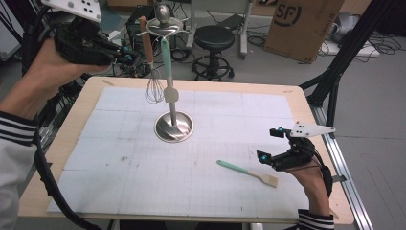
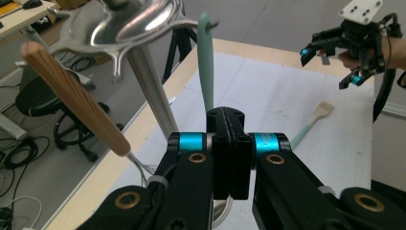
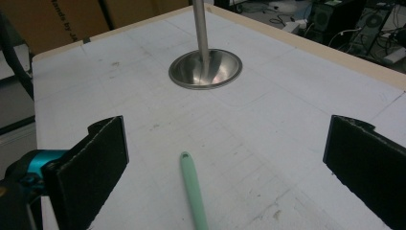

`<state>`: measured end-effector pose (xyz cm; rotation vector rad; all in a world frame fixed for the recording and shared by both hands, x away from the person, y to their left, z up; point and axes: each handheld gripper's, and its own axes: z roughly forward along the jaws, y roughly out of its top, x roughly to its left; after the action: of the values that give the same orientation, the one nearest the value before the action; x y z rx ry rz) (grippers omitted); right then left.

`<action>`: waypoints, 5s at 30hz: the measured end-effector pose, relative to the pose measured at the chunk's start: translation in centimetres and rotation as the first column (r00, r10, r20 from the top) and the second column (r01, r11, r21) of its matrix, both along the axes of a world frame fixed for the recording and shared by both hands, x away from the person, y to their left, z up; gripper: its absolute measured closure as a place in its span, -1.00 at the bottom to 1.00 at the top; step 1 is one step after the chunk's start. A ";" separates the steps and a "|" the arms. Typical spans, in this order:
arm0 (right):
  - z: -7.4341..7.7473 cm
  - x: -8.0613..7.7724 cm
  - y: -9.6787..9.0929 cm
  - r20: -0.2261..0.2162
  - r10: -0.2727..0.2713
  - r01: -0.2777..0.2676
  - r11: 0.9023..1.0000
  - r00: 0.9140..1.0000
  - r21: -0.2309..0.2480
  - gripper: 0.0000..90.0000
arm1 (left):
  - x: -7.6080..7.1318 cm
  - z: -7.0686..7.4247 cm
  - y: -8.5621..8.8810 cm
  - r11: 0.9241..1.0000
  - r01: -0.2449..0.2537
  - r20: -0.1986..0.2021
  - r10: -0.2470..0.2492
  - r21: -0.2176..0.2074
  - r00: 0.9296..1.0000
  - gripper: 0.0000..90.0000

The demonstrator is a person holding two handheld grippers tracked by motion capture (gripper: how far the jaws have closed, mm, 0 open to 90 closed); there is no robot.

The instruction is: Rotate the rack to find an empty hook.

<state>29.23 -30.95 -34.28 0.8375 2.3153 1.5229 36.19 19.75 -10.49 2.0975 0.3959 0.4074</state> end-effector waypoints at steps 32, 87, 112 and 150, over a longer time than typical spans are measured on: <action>0.1 0.1 0.1 0.005 0.003 -0.003 1.000 1.000 -0.006 -0.99 | 7.4 0.6 1.2 0.996 -0.087 -0.020 0.087 -0.013 0.996 1.00; -0.5 0.1 -0.5 -0.011 -0.002 0.002 1.000 1.000 -0.004 -0.99 | 0.1 1.6 -2.5 0.999 -0.053 -0.002 0.053 0.006 0.999 1.00; -0.3 0.1 0.0 -0.014 0.007 -0.007 1.000 1.000 -0.013 -0.99 | 5.2 1.4 0.2 0.992 -0.123 -0.011 0.124 0.013 0.992 1.00; -0.6 0.2 0.4 -0.020 0.020 -0.021 1.000 1.000 -0.014 -0.99 | 0.0 0.6 1.4 0.991 -0.129 -0.011 0.129 0.022 0.992 1.00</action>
<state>29.44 -30.57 -34.85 0.8313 2.3534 1.5107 36.21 21.20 -9.87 2.1030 0.5386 0.4756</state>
